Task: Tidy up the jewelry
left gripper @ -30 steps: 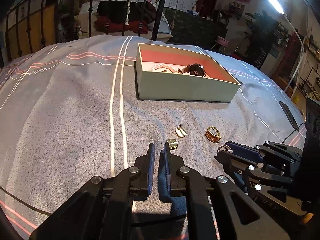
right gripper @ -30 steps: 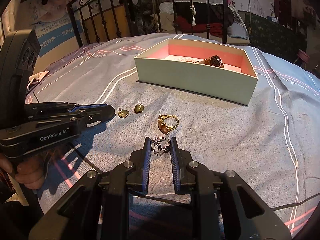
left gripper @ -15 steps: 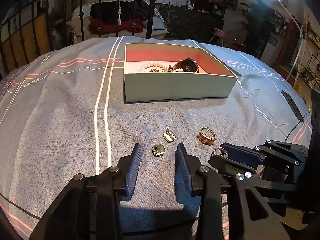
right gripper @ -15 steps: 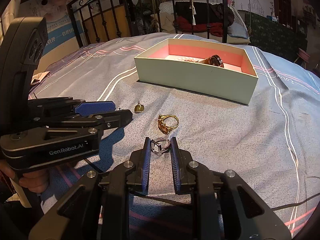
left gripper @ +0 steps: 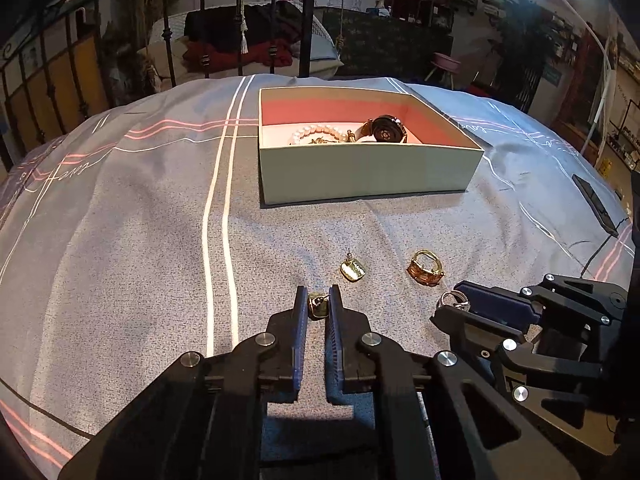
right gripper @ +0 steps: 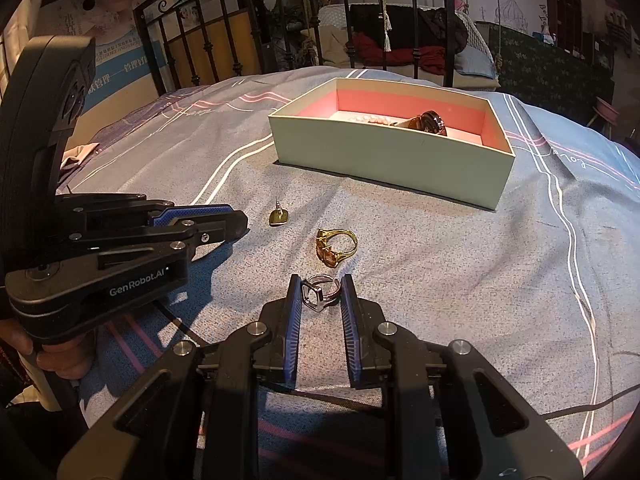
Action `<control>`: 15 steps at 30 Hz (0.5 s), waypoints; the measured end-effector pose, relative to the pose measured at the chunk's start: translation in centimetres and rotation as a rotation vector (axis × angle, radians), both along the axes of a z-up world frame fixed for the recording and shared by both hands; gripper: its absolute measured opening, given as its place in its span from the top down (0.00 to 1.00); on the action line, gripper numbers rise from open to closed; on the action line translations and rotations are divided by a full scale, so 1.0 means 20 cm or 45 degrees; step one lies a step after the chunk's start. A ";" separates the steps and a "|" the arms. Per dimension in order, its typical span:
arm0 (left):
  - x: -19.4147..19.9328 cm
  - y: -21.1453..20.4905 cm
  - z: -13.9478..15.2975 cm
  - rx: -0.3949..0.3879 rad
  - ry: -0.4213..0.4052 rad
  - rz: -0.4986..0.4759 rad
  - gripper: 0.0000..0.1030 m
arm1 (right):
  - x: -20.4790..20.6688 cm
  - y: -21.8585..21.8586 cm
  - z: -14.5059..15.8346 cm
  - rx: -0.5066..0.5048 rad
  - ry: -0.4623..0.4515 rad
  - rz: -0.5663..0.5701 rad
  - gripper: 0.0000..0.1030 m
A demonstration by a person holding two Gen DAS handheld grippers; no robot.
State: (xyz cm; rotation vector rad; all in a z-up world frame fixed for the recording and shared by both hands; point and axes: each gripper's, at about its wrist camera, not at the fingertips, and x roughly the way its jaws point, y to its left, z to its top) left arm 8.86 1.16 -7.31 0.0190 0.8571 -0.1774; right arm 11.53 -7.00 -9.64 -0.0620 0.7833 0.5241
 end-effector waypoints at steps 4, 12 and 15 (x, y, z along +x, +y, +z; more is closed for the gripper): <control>-0.02 0.00 0.02 -0.016 0.003 0.008 0.90 | -0.01 0.00 0.01 -0.008 -0.012 -0.001 0.80; 0.01 -0.05 0.10 -0.062 -0.030 -0.024 0.90 | 0.02 -0.04 0.06 0.006 -0.036 -0.040 0.80; 0.07 -0.08 0.16 -0.087 -0.043 -0.030 0.90 | 0.06 -0.06 0.12 0.009 -0.068 -0.054 0.80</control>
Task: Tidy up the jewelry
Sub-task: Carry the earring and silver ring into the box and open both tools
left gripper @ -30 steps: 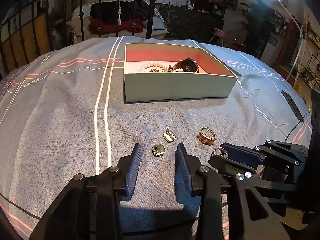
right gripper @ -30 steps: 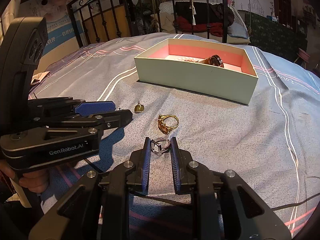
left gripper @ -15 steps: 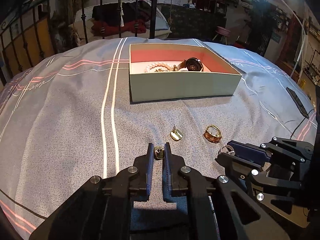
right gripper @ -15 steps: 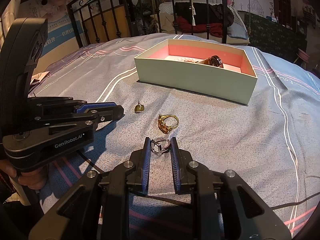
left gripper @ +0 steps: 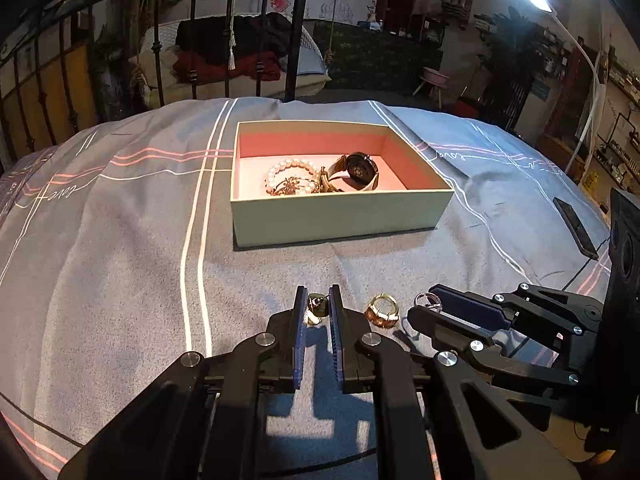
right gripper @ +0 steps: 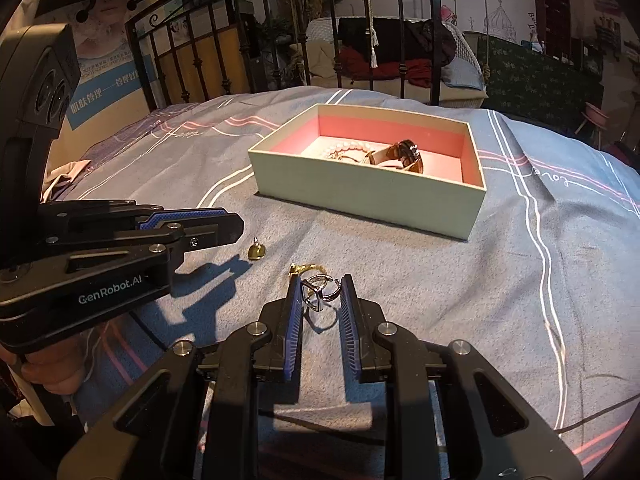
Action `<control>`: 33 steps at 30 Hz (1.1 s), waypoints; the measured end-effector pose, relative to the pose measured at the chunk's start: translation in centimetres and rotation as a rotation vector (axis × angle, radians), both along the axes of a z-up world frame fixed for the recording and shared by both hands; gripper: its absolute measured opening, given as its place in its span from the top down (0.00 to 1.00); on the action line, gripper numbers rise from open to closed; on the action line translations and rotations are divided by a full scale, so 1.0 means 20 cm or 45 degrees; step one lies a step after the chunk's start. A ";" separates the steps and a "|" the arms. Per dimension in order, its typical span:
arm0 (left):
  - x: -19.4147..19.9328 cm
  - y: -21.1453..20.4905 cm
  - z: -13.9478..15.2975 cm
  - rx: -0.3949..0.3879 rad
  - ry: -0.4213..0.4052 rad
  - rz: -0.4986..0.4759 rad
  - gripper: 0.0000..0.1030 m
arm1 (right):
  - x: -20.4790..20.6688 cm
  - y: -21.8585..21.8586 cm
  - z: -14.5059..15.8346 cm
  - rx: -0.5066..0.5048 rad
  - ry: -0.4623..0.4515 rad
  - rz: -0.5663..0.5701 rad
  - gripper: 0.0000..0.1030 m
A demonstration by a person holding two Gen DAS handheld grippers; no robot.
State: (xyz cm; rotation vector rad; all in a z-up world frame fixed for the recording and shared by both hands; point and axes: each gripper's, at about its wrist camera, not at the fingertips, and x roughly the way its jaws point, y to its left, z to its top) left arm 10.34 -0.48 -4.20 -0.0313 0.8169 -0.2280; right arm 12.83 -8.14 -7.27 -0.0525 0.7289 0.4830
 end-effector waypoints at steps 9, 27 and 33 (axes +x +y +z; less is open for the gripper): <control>0.31 -0.06 0.18 -0.027 -0.051 0.030 0.90 | 0.30 -0.01 0.24 -0.013 -0.128 -0.052 0.80; 0.74 -0.09 0.08 0.010 0.128 0.081 0.90 | 0.72 0.01 0.15 -0.110 -0.016 -0.108 0.80; 0.75 -0.09 0.04 0.016 0.165 0.082 0.90 | 0.73 0.02 0.13 -0.124 -0.006 -0.110 0.80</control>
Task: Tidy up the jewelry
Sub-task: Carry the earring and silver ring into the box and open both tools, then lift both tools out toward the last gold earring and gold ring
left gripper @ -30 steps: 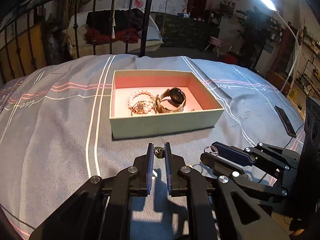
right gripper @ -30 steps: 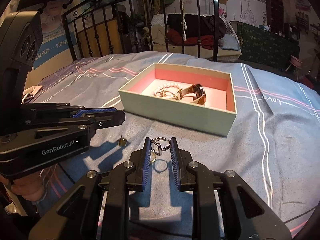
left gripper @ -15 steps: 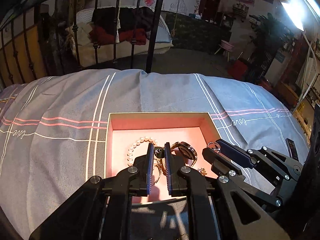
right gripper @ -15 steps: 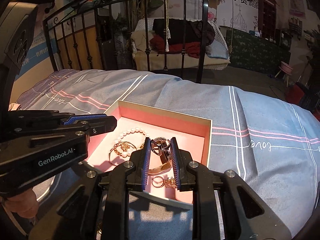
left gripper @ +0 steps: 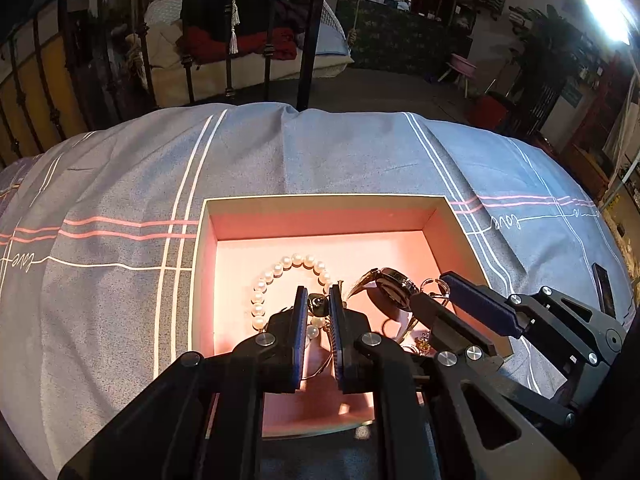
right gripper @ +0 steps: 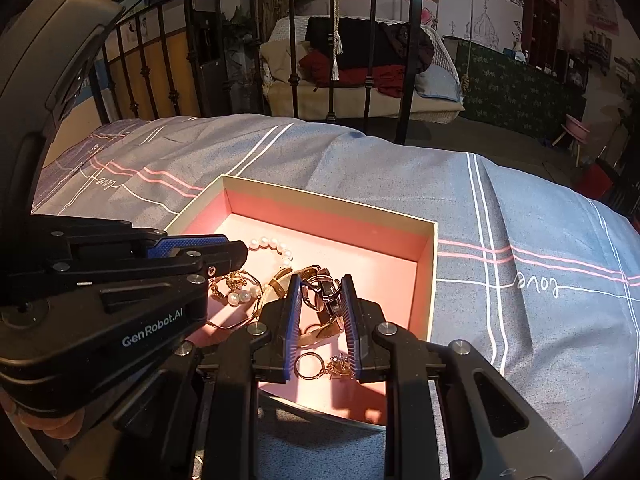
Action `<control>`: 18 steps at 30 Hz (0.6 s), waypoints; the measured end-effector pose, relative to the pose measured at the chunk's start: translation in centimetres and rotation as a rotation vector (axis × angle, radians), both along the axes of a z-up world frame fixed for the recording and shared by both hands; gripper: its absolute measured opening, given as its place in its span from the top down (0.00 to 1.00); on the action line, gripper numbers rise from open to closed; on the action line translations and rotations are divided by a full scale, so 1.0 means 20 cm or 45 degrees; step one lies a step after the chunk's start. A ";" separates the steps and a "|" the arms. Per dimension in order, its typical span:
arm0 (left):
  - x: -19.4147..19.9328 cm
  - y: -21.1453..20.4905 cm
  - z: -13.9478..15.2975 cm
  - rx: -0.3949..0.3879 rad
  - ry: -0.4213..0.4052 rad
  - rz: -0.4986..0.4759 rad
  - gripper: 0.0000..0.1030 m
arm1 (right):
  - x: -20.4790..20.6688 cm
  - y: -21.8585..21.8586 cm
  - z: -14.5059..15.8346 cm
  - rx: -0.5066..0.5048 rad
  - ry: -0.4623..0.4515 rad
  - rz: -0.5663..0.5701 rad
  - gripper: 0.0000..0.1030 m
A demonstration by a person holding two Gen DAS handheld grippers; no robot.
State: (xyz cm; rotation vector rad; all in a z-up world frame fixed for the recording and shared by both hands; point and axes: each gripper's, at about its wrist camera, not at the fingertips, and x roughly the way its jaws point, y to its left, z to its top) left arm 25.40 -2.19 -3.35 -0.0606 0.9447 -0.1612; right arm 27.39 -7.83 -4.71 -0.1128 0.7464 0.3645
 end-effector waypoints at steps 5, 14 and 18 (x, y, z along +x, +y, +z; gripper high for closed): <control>0.00 -0.01 -0.01 0.007 0.010 0.004 0.90 | 0.00 0.00 -0.02 -0.007 0.012 0.002 0.80; 0.02 -0.01 -0.03 0.021 0.027 0.013 0.90 | 0.00 0.02 -0.03 -0.021 0.024 0.010 0.80; 0.00 0.00 -0.02 0.017 0.017 0.009 0.84 | -0.01 0.02 -0.03 -0.025 0.023 0.008 0.79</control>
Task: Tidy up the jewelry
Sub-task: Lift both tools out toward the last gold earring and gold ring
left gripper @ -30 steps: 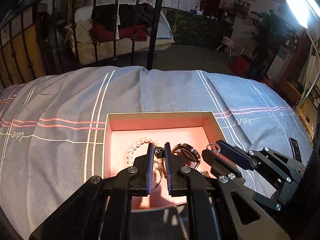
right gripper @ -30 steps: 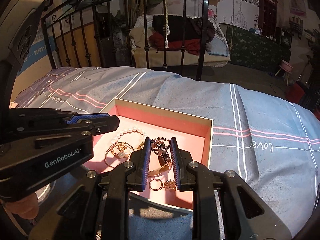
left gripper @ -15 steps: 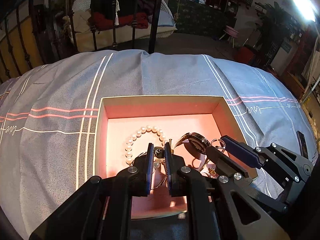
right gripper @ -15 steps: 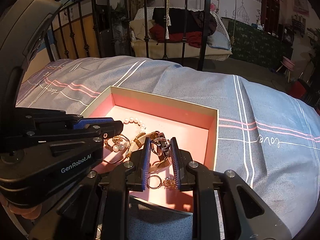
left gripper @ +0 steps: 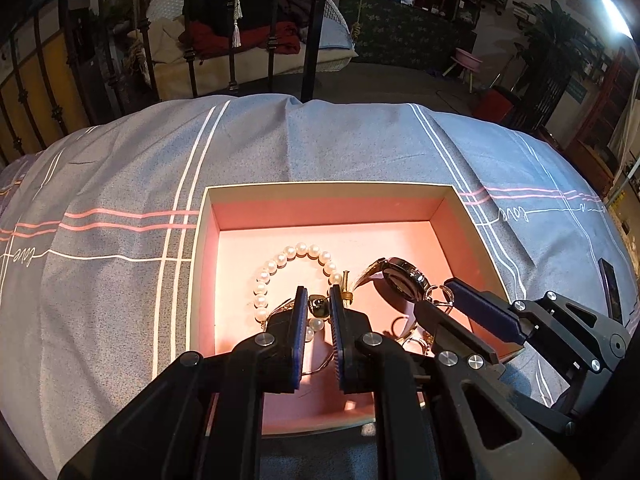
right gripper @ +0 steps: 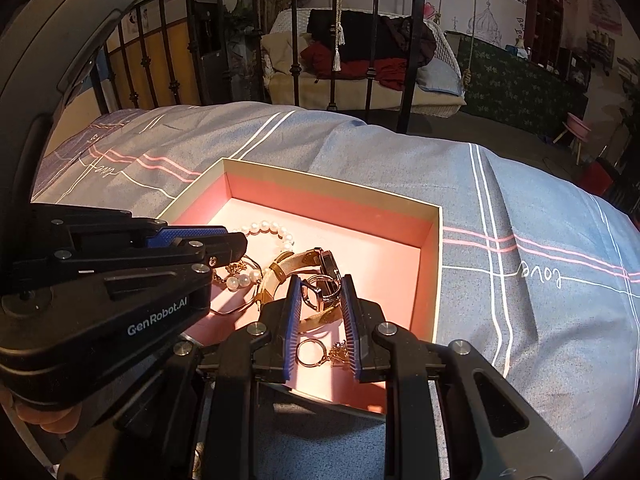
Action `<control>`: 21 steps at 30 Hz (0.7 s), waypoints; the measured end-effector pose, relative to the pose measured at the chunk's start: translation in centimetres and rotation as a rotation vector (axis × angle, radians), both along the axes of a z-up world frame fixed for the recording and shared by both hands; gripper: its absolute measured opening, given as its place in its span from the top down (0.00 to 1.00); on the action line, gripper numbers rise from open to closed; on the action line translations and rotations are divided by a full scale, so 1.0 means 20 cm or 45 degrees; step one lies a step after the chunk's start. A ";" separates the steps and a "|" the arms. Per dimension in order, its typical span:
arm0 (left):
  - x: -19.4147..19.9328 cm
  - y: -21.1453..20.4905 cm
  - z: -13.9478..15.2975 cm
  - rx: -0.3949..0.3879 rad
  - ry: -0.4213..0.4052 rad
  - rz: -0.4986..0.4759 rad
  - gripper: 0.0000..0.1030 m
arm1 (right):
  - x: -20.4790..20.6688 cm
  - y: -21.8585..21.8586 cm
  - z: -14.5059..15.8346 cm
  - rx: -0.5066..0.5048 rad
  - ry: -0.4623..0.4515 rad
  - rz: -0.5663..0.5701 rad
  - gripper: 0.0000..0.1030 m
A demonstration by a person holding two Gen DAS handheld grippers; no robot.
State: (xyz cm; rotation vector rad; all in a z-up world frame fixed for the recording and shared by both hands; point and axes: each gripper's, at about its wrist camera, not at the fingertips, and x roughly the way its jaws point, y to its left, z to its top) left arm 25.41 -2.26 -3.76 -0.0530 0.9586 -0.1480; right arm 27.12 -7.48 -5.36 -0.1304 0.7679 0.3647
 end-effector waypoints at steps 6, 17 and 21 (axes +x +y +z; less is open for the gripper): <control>-0.12 0.03 0.09 -0.042 -0.082 0.002 0.57 | -0.11 -0.04 0.03 0.022 -0.032 -0.011 0.53; -0.68 0.14 -0.02 -0.044 -0.119 -0.017 0.46 | -0.65 -0.15 -0.11 0.122 0.049 -0.019 0.40; -0.72 0.15 -0.12 -0.018 -0.058 -0.019 0.47 | -0.72 -0.13 -0.18 0.121 0.092 -0.003 0.40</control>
